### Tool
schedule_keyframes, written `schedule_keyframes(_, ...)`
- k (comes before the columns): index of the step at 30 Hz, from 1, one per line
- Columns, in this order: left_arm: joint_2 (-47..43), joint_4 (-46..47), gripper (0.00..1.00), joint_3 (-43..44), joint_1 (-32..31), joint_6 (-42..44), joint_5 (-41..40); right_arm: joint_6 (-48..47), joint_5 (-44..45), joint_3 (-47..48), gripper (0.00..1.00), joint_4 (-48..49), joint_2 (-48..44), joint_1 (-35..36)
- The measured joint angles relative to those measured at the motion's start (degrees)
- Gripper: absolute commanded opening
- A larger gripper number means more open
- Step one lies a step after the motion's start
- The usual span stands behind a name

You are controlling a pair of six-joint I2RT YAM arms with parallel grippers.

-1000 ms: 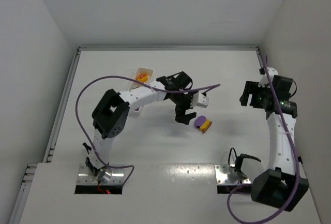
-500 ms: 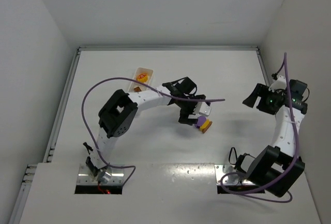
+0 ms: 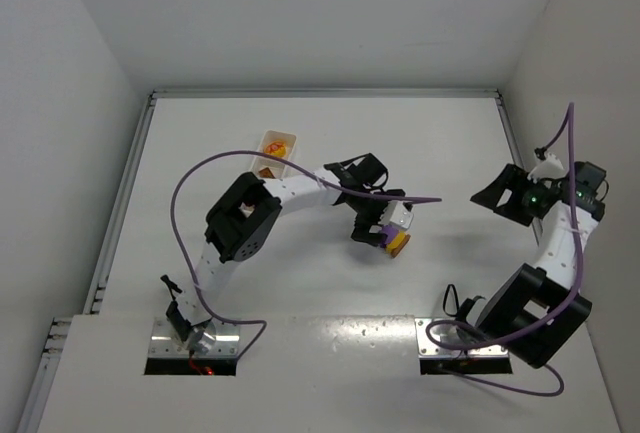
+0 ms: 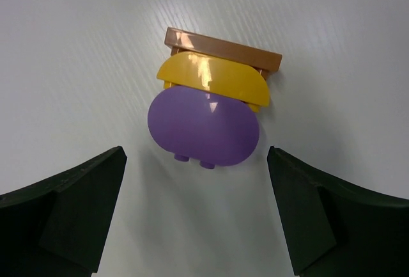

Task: Sort the legos into containers by color

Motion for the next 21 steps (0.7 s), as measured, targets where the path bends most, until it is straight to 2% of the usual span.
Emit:
schedule_keyframes(15, 2.95, 0.26, 1.00, 2.49, -2.34, 1.01, 1.70, -0.35, -3.50, 0.24, 0.77, -0.94, 1.29, -2.32)
schedule_keyframes(19, 3.19, -0.44, 0.85, 2.49, -2.38, 1.33, 1.84, -0.63, -4.13, 0.31, 0.77, -1.22, 2.05, -2.86)
schedule_keyframes(20, 3.23, -0.57, 0.79, 2.49, -2.43, 1.49, 1.86, -0.79, -4.26, 0.31, 0.77, -1.29, 2.21, -2.91)
schedule_keyframes(21, 3.30, -0.61, 0.69, 2.49, -2.45, 1.68, 1.86, -0.85, -4.35, 0.31, 0.77, -1.38, 2.29, -2.93)
